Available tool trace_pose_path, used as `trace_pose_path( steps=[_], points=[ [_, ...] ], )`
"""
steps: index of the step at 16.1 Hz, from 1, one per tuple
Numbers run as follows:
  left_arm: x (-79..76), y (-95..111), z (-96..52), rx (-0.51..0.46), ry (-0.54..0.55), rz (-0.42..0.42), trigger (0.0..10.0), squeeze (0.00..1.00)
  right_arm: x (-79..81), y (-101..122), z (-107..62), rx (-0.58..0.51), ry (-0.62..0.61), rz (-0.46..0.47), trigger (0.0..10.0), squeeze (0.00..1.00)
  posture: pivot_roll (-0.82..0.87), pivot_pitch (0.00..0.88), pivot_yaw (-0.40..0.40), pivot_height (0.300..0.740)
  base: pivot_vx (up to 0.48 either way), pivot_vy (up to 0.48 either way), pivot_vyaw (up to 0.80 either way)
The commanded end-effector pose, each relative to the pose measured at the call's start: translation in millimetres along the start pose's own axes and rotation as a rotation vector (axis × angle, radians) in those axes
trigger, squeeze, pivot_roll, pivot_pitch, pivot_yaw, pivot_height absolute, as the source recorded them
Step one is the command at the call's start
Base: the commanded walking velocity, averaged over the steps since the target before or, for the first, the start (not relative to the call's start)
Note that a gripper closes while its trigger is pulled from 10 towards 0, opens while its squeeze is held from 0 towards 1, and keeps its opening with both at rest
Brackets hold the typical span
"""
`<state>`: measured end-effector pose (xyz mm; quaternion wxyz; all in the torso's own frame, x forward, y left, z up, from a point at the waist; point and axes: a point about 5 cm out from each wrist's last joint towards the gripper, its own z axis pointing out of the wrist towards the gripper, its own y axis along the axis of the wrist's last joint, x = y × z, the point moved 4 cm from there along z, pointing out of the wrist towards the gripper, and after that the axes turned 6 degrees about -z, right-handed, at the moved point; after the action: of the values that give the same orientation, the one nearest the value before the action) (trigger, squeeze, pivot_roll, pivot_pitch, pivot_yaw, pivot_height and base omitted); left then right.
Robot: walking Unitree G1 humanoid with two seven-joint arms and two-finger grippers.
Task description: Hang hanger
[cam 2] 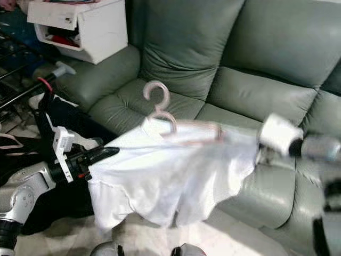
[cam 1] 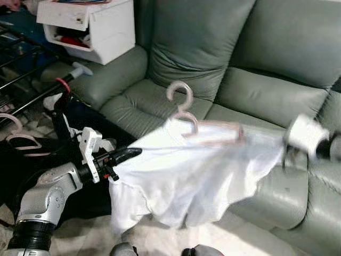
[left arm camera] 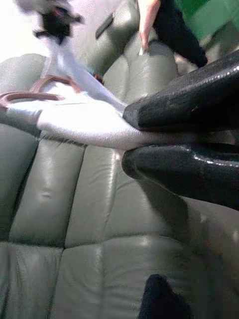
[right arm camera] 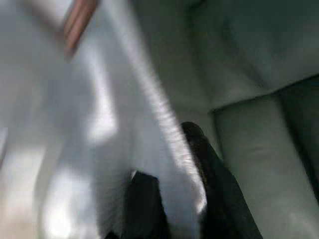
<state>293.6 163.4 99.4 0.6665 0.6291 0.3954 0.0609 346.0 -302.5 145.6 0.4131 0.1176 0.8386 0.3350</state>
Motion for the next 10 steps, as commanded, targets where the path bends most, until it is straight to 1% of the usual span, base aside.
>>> trace_pose_path(
  steps=[1, 2, 3, 4, 6, 7, 9, 10],
  points=[
    [12.8, 18, -10.7, -0.065, 0.106, 0.085, 0.0, 0.0, -25.0, 16, -5.1, -0.087, -0.103, 0.081, 0.0, 0.0, -0.03, 0.0, -0.022, 0.74, 0.0, 0.0, 0.0],
    [14.5, 15, -4.3, -0.058, 0.152, 0.177, 0.0, 0.0, -57.4, 56, -0.6, -0.282, -0.243, 0.174, 0.0, 0.0, -0.03, 0.0, -0.022, 0.74, 0.0, 0.0, 0.0],
    [15.7, 14, -0.4, -0.059, 0.178, 0.22, 0.0, 0.0, -68.9, 75, 1.2, -0.367, -0.306, 0.192, 0.0, 0.0, -0.03, 0.0, -0.022, 0.74, 0.0, 0.0, 0.0],
    [14.3, 14, 3.9, -0.075, 0.191, 0.234, 0.0, 0.0, -76.4, 84, 4.1, -0.39, -0.36, 0.199, 0.0, 0.0, -0.03, 0.0, -0.022, 0.74, 0.0, 0.0, 0.0],
    [9.2, 15, 12.3, -0.104, 0.202, 0.245, 0.0, 0.0, -85.6, 93, 11.1, -0.368, -0.461, 0.187, 0.0, 0.0, -0.03, 0.0, -0.019, 0.74, 0.0, 0.0, 0.0],
    [6.7, 15, 15.8, -0.111, 0.209, 0.273, 0.0, 0.0, -87.6, 98, 13.9, -0.373, -0.487, 0.19, 0.0, 0.0, -0.03, 0.0, -0.019, 0.74, 0.0, 0.0, 0.0],
    [0.8, 16, 21.8, -0.135, 0.198, 0.281, 0.0, 0.0, -87.7, 101, 20.5, -0.361, -0.505, 0.207, 0.0, 0.0, -0.02, 0.0, -0.017, 0.74, 0.0, 0.0, 0.0],
    [-2.1, 16, 24.6, -0.148, 0.186, 0.271, 0.0, 0.0, -83.5, 103, 27.4, -0.334, -0.491, 0.163, 0.0, 0.0, -0.02, 0.0, -0.02, 0.74, 0.0, 0.0, 0.0]
  ],
)
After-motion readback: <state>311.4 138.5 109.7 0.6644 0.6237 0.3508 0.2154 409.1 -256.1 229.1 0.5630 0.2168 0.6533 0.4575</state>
